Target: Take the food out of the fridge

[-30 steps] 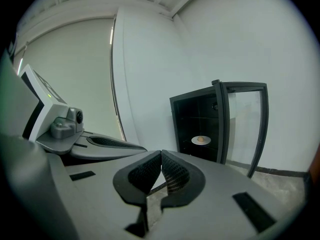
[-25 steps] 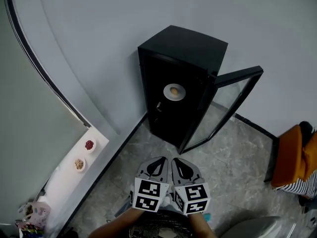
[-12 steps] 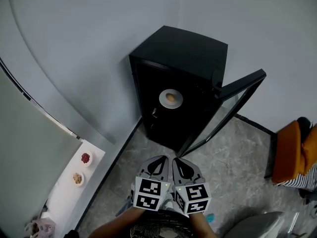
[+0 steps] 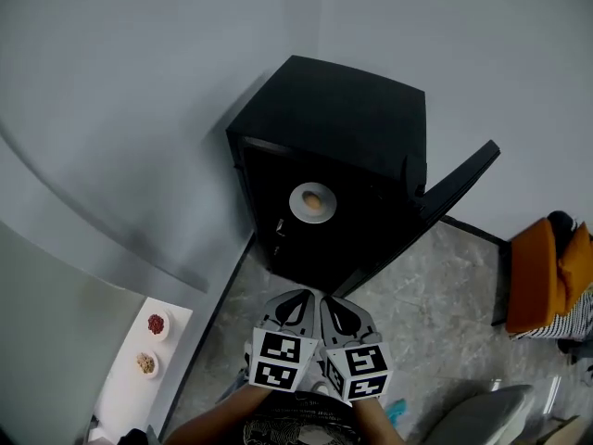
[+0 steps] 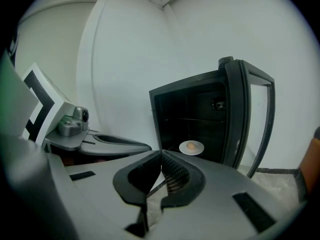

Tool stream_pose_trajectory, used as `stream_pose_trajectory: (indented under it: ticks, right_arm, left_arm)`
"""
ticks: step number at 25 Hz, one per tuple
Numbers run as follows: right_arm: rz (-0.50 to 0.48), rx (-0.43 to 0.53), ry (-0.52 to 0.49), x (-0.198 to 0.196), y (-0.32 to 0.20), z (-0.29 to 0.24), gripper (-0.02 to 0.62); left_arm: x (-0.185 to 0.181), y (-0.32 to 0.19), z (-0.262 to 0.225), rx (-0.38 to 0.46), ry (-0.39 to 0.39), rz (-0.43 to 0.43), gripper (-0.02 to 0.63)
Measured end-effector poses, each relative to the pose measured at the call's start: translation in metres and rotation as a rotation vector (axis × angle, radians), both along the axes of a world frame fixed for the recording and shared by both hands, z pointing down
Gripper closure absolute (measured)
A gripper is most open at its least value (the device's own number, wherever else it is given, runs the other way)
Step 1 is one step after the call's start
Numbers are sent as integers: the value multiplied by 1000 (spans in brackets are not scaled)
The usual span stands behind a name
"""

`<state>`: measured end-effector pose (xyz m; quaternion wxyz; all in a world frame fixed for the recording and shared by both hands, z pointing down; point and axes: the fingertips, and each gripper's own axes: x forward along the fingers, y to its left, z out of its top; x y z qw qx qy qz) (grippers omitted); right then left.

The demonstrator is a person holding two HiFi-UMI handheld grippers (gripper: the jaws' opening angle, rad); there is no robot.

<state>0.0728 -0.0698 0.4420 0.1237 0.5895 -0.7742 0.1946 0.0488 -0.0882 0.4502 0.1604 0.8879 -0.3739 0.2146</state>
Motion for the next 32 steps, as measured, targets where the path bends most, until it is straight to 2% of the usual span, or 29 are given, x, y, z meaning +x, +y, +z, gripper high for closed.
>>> stream_pose_trajectory:
  ticks: [13,17,23,32]
  right_arm:
    - [114,-10,34,-15,-79,-3,575]
    - [144,-13,49,-19,-94,-2,575]
    - [170,-17,84,-15,-108,-1,575]
    - [157,-30,95,-6,-124,5,575]
  left_arm:
    - [-10,-82,6,-28,35,119,592]
    - [-10,-98,12,-54,74,158,592]
    - [0,-108,28,-188,267,188,592]
    - [8,-142,63,-459,599,68,592]
